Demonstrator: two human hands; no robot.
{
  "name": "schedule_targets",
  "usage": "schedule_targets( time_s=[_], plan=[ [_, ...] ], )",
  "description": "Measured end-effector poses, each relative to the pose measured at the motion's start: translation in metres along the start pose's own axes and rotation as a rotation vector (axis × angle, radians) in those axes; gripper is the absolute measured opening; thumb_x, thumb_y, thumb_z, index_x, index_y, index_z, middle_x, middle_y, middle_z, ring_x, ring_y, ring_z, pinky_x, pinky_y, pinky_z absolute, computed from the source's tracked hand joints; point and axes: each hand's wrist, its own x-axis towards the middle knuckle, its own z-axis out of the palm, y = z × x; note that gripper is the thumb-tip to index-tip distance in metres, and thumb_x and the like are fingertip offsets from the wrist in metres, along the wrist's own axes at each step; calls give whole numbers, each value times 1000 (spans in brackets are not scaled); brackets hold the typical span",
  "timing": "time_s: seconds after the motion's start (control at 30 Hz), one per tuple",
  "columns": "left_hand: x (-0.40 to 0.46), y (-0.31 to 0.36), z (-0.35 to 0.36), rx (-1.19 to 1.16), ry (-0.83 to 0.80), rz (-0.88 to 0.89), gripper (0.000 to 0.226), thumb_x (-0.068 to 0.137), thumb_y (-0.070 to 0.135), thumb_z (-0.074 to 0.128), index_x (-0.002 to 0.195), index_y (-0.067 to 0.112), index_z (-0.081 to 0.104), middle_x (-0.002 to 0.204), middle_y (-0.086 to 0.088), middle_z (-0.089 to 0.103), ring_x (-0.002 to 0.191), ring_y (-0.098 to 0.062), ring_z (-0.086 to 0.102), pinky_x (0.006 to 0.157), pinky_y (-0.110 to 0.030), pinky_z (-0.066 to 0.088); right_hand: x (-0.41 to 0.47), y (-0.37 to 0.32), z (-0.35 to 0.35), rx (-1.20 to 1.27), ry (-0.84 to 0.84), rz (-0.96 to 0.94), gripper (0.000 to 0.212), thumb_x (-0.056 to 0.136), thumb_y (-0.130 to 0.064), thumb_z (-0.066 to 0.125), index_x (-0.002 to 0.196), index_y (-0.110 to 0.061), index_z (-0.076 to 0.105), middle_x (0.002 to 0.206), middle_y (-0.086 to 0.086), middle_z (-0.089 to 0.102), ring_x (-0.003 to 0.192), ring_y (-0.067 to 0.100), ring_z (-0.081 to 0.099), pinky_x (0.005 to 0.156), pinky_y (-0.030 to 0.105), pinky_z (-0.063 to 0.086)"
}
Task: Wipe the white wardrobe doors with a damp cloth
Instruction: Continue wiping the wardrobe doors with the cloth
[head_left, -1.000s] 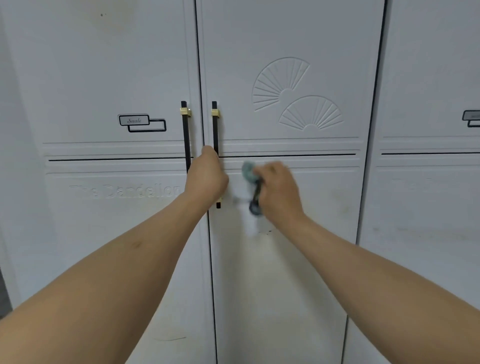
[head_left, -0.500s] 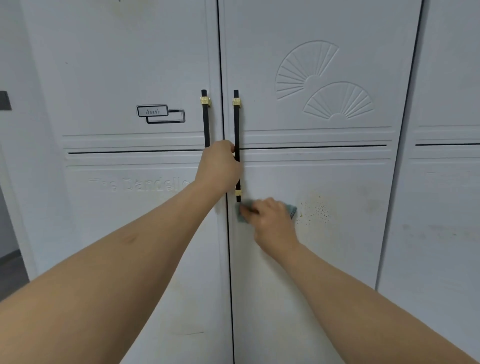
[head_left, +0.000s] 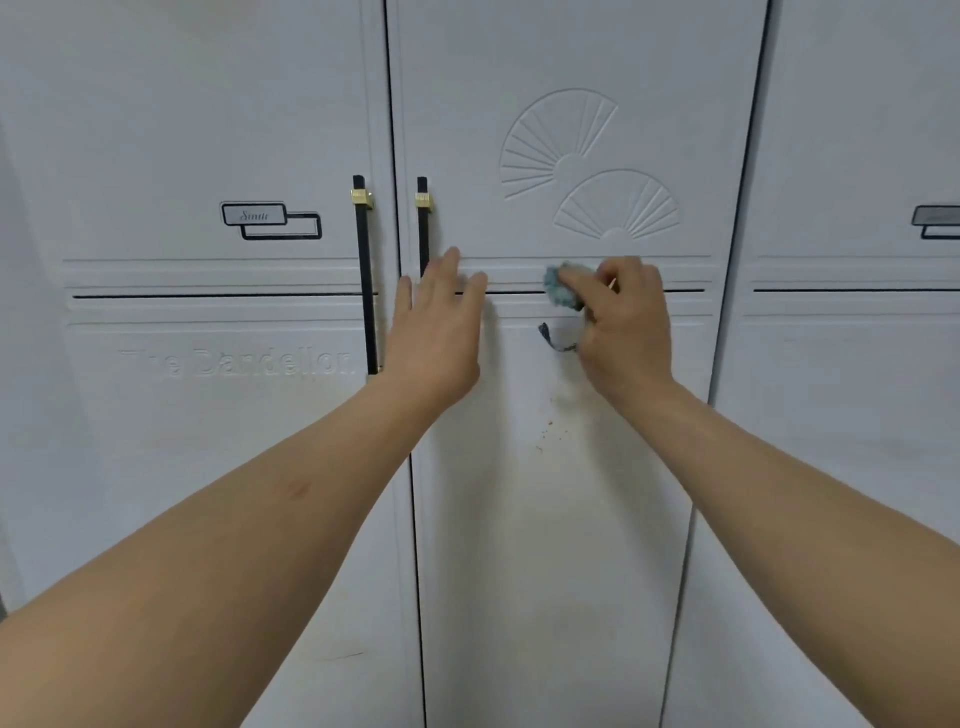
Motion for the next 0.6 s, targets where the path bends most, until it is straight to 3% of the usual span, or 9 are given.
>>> schedule_targets(
  time_s=[0.07,0.13,0.2,0.27,0.37,0.5,0.6],
  plan=[
    [-1,7,7,-32,-53,-38,90,71,-9,60,151,13,25,165,-19,2,152,-37,11,120,-59,19,11,20,0,-40,60,87,55,79,-1,45,124,-22,70,102,6,56,92,29,46,76,40,43],
    [-3,11,12,-73,-83,-72,89,71,-8,61,151,12,27,163,-19,6,145,-40,25,113,-54,33,-2,32,13,-25,10,172,56,81,-6,43,128,-23,69,107,6,59,97,33,49,79,47,49],
    [-3,13,18,-140,-33,-117,82,73,-5,61,148,15,33,157,-13,20,133,-37,37,105,-47,37,-23,33,30,8,3,237,55,81,-6,46,127,-22,71,107,5,63,94,33,53,75,46,51],
    [0,14,23,-278,34,-185,72,78,-3,60,143,19,40,147,-6,33,124,-29,46,101,-39,32,-39,28,47,21,24,247,54,78,-3,48,122,-20,74,101,6,65,84,33,57,68,40,51],
    [4,8,28,-385,80,-197,57,80,-6,55,131,18,51,135,-3,44,114,-25,52,97,-38,36,-70,17,61,28,-12,154,52,75,1,52,117,-19,76,100,4,67,78,31,56,63,34,49],
    [0,3,30,-334,70,-148,36,73,-13,49,94,15,57,113,0,47,94,-21,46,86,-43,46,-115,14,69,49,-125,-15,43,81,-3,48,108,-16,79,99,3,69,78,32,58,63,32,50],
    [1,2,32,-267,57,-137,32,72,-14,50,90,12,57,110,-2,48,95,-23,44,85,-39,41,-142,22,69,66,-256,-126,36,84,-8,50,104,-14,80,93,5,69,76,32,58,64,32,49]
  ],
)
